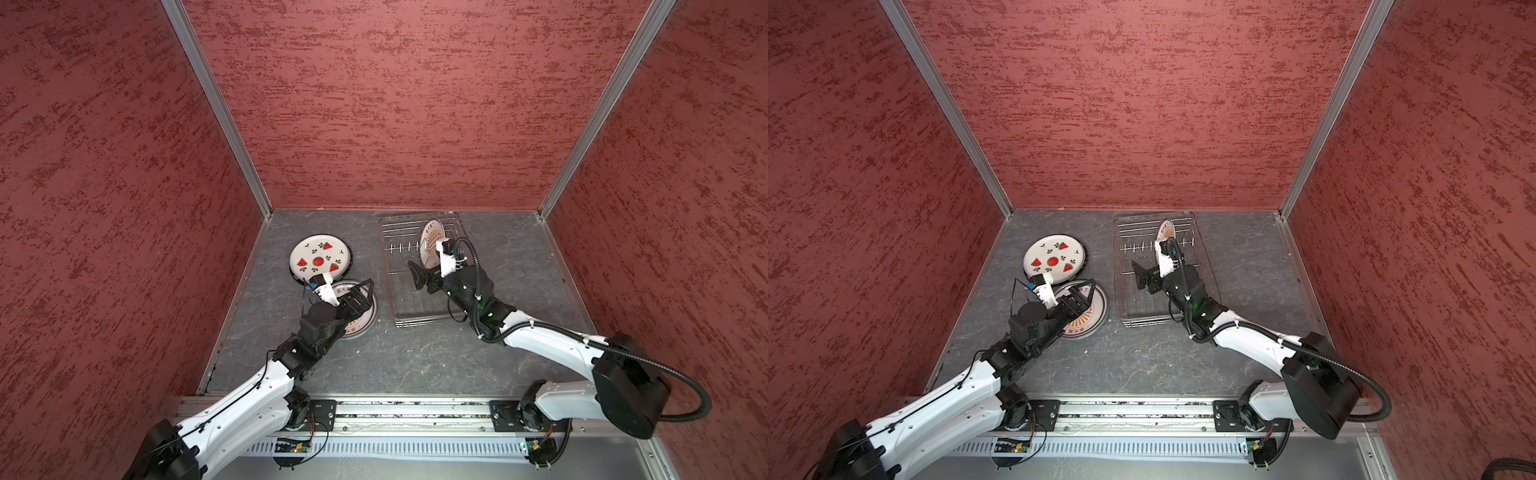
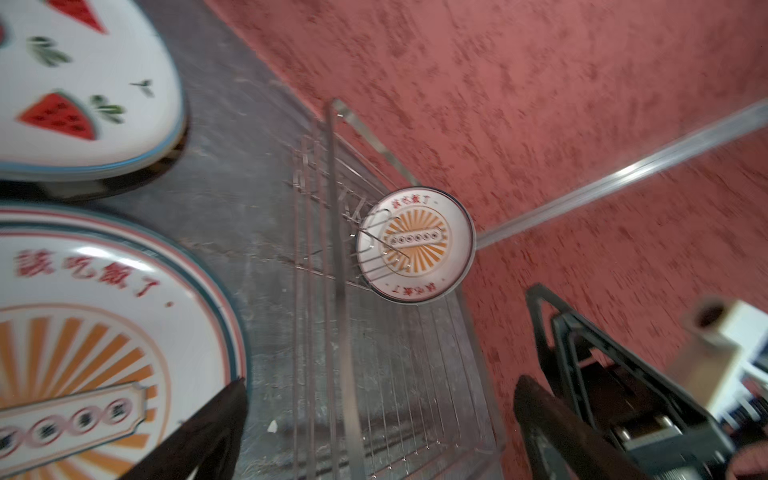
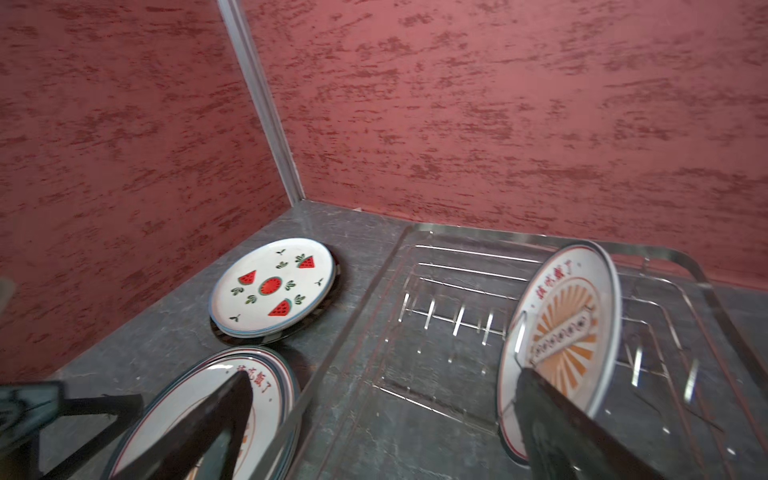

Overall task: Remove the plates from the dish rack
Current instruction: 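Open and raise the left gripper while the right gripper reaches into the rack, then grip the last sunburst plate in the rack with the right gripper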

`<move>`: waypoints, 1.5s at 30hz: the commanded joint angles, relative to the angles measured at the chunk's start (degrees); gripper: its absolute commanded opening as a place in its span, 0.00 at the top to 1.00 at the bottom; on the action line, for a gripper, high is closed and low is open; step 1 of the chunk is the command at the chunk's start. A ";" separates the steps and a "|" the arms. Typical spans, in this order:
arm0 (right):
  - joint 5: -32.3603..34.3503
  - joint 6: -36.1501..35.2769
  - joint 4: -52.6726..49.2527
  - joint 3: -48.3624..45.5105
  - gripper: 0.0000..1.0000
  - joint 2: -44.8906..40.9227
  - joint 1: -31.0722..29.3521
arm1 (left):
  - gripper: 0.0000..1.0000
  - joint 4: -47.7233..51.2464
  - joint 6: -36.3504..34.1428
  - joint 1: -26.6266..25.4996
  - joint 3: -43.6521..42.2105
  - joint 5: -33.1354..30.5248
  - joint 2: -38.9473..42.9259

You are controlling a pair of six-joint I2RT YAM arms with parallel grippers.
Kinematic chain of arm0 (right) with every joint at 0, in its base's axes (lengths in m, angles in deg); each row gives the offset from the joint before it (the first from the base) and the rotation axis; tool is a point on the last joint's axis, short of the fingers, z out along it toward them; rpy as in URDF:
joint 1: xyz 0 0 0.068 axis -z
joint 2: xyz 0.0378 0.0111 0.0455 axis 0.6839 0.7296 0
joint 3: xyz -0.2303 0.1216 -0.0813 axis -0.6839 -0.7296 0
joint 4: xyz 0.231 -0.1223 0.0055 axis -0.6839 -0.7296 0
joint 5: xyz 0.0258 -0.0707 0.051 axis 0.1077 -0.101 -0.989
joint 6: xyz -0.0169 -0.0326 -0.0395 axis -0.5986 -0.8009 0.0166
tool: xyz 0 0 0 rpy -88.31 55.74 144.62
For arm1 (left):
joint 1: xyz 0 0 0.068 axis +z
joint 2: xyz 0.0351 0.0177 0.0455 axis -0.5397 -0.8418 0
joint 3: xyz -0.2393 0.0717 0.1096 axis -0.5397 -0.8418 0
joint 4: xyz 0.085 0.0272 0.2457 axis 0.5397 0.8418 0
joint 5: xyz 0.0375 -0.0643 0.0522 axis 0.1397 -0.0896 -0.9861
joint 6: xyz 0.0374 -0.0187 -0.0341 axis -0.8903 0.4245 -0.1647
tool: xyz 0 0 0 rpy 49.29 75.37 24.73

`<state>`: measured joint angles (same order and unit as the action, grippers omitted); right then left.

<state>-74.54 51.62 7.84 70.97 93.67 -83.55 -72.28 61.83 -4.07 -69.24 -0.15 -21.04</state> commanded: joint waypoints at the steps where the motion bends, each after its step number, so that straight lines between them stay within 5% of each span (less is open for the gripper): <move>1: 3.20 1.69 -5.34 2.74 0.01 -2.24 2.51 | 0.01 -14.51 -10.08 -0.71 0.86 8.74 -2.39; 11: 4.18 2.55 -10.02 8.62 0.01 2.39 10.27 | 0.01 -19.96 -14.51 -1.12 5.84 14.98 -13.75; 15: 9.98 2.30 -13.76 14.93 0.03 8.62 10.96 | 0.01 -20.25 -15.26 -0.83 8.86 17.75 -19.17; 19: 12.69 1.35 -19.43 22.25 0.14 15.15 10.96 | 0.01 -22.88 -13.88 0.02 10.25 20.95 -23.99; 29: 16.65 1.75 -28.27 32.53 0.42 24.10 10.79 | 0.01 -22.23 -16.68 -1.58 11.75 16.54 -26.50; 36: 20.18 1.25 -32.99 37.61 0.66 28.76 10.52 | 0.01 -21.27 -12.60 -2.73 9.79 6.26 -25.35; 45: 19.33 2.01 -33.10 38.85 0.81 30.45 10.52 | 0.01 -20.84 -12.62 -3.94 7.72 5.38 -21.97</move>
<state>-56.11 53.35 -24.75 108.01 123.74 -72.89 -92.23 49.00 -7.43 -60.52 6.82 -44.34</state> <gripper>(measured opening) 0.195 0.994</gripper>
